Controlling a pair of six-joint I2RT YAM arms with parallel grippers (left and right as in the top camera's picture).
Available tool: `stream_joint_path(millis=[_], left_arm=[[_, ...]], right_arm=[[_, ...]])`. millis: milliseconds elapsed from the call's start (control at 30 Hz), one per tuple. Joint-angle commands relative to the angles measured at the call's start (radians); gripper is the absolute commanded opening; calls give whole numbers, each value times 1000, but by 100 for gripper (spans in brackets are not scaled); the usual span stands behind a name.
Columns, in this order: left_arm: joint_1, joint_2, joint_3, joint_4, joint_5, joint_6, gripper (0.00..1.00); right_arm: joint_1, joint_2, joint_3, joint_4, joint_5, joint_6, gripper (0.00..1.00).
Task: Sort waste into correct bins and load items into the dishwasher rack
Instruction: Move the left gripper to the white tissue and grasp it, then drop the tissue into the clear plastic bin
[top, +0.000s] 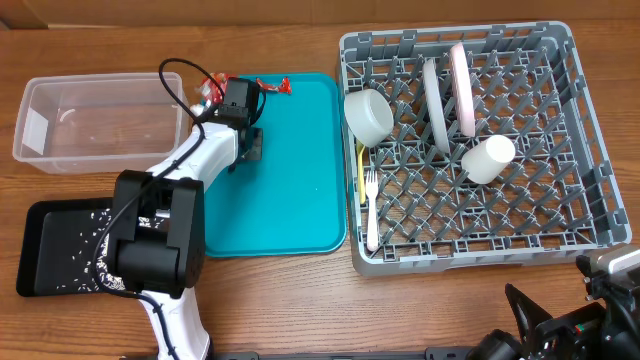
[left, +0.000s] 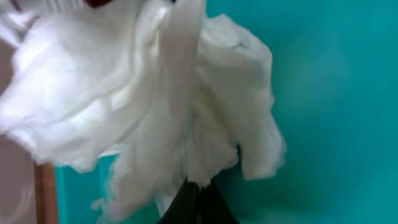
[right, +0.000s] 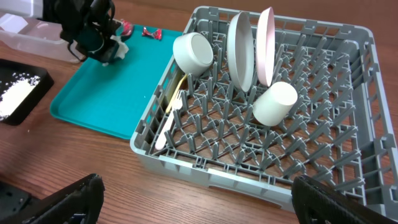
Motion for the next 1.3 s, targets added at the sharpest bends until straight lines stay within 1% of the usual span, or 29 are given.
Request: stream_joint_path(millis=[0, 67, 133, 233, 300, 333, 433, 500, 667, 700, 767, 800, 833, 867, 900, 933, 1000, 1067, 1133, 1200, 1267], left_arm=[[-2, -119, 79, -128, 120, -65, 4], [-2, -192, 109, -205, 134, -100, 4], [2, -291, 135, -272, 133, -101, 4], [16, -412, 144, -298, 128, -69, 4], [45, -470, 144, -296, 102, -68, 4], [85, -488, 144, -291, 70, -68, 4], [158, -476, 142, -288, 85, -67, 4], [201, -455, 142, -288, 69, -68, 4], [324, -336, 142, -239, 64, -70, 4], [338, -332, 143, -245, 102, -71, 10], [341, -343, 156, -273, 158, -67, 30], [333, -355, 170, -292, 174, -66, 36], [309, -380, 193, -320, 192, -39, 49], [272, -402, 206, -336, 194, -29, 59], [232, -414, 207, -336, 193, -3, 66], [185, -413, 207, -333, 188, 24, 70], [115, -385, 207, -319, 153, 48, 71], [56, -312, 206, -280, 65, 45, 73], [45, -225, 206, -229, 64, 45, 72], [45, -158, 207, -193, 57, 44, 68], [47, -100, 207, -150, 34, 43, 68]], right_arm=[[-2, 3, 4, 5, 6, 0, 100], [-2, 3, 4, 5, 6, 0, 100], [-2, 3, 4, 5, 6, 0, 100], [-2, 3, 4, 5, 6, 0, 100], [-2, 3, 4, 5, 6, 0, 100], [-2, 3, 4, 5, 6, 0, 100], [-2, 3, 4, 5, 6, 0, 100], [-2, 3, 4, 5, 6, 0, 100], [-2, 3, 4, 5, 6, 0, 100], [-2, 3, 4, 5, 6, 0, 100], [-2, 3, 4, 5, 6, 0, 100], [-2, 3, 4, 5, 6, 0, 100], [-2, 3, 4, 5, 6, 0, 100], [-2, 3, 4, 5, 6, 0, 100], [-2, 3, 4, 5, 6, 0, 100], [-2, 3, 4, 5, 6, 0, 100], [-2, 3, 4, 5, 6, 0, 100], [-2, 3, 4, 5, 6, 0, 100], [-2, 3, 4, 5, 6, 0, 100], [-2, 3, 4, 5, 6, 0, 100], [-2, 3, 4, 5, 6, 0, 100]])
